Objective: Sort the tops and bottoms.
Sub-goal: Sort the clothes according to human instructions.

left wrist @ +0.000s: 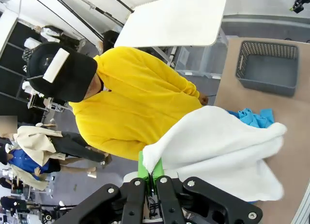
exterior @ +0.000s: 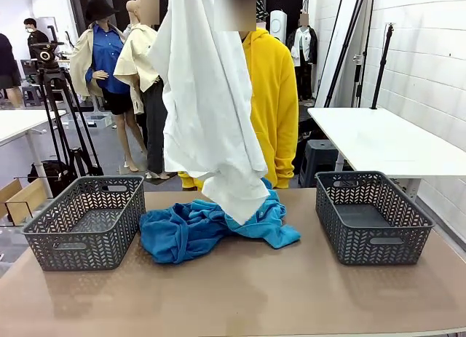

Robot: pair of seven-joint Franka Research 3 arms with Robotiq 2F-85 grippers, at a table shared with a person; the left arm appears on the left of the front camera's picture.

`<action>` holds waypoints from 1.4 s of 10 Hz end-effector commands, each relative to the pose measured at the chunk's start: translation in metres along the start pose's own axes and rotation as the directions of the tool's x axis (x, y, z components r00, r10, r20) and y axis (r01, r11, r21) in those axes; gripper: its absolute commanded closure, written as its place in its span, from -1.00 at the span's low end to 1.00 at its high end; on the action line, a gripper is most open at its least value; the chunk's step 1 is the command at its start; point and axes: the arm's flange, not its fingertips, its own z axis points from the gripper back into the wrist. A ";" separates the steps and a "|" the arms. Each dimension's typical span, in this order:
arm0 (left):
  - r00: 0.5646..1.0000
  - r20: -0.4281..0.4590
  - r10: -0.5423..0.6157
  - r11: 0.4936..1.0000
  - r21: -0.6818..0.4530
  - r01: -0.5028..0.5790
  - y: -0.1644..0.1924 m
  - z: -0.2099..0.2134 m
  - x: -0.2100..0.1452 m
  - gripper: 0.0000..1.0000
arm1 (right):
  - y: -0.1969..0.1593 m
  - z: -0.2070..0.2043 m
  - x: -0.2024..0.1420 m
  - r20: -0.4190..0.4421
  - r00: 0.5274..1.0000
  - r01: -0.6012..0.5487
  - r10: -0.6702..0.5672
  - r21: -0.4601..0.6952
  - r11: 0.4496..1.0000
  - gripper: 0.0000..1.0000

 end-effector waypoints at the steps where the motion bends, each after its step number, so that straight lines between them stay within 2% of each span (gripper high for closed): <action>1: 1.000 0.019 -0.009 1.000 0.008 0.009 -0.004 0.016 0.006 1.00 | -0.001 -0.001 -0.001 -0.002 1.000 0.000 0.000 0.003 1.000 -1.00; 14: 1.000 0.019 -0.009 1.000 0.008 0.009 -0.004 0.016 0.006 1.00 | -0.001 -0.001 -0.001 -0.002 1.000 0.000 0.000 0.003 1.000 -1.00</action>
